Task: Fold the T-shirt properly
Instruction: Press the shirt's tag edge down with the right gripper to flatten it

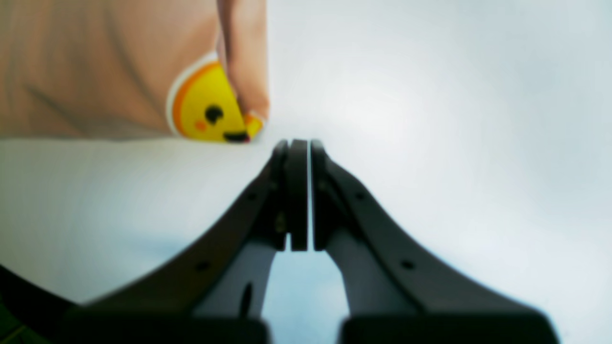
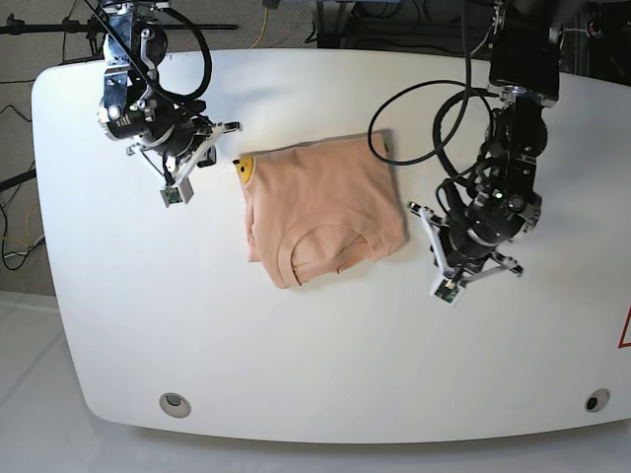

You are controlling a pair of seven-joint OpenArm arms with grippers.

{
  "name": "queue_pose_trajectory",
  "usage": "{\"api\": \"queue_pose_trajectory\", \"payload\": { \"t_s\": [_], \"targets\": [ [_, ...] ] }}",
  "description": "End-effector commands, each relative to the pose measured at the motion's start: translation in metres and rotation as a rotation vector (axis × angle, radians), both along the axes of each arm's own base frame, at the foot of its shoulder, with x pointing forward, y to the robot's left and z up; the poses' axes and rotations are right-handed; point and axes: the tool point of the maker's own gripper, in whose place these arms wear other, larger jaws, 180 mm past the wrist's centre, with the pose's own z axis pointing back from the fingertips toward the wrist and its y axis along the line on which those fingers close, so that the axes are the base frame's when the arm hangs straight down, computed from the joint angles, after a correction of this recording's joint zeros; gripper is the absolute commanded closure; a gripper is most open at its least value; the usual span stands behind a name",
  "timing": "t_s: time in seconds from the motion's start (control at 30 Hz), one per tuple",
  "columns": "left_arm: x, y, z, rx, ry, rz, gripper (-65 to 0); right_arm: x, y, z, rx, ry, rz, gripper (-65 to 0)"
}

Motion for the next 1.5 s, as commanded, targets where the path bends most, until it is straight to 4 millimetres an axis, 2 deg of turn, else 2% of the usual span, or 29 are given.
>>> {"api": "queue_pose_trajectory", "payload": {
  "t_s": [0.0, 0.1, 0.27, 0.4, 0.43, 0.67, 0.87, 1.1, 1.47],
  "targets": [
    [0.006, 0.019, 0.013, 0.008, -0.048, 0.033, 0.0, 0.001, 0.012, 0.006, 0.022, -0.024, 0.041, -0.5],
    [0.001, 0.04, 0.009, 0.029, -0.036, 0.073, 0.0, -0.005, 0.032, 0.004, 0.065, -0.007, 0.092, -0.5],
    [-0.01, 0.065, 0.002, 0.05, -0.011, 0.124, 0.0, -0.016, 0.064, 0.001, 0.117, 0.02, 0.182, -0.5],
    [-0.016, 0.078, -0.001, 0.052, -0.001, 0.16, 0.0, -0.019, 0.087, 0.001, 0.137, 0.024, 0.244, -0.5],
    [-0.018, 0.083, -0.002, 0.052, 0.002, 0.176, 0.0, -0.019, 0.097, 0.001, 0.143, 0.027, 0.28, -0.5],
    [-0.026, 0.1, -0.006, 0.052, 0.013, 0.225, 0.0, -0.015, 0.131, -0.015, 0.17, 0.079, 0.352, -0.5],
    [-0.037, 0.113, -0.01, 0.066, 0.029, 0.253, 0.0, 0.002, 0.148, -0.027, 0.172, 0.114, 0.378, -0.5],
    [-0.044, 0.125, -0.011, 0.068, 0.034, 0.289, 0.0, 0.028, 0.157, -0.035, 0.146, 0.129, 0.401, -0.5],
    [-0.048, 0.132, -0.013, 0.07, 0.039, 0.309, 0.0, 0.074, 0.177, -0.028, 0.115, 0.07, 0.444, -0.5]
  ]
}}
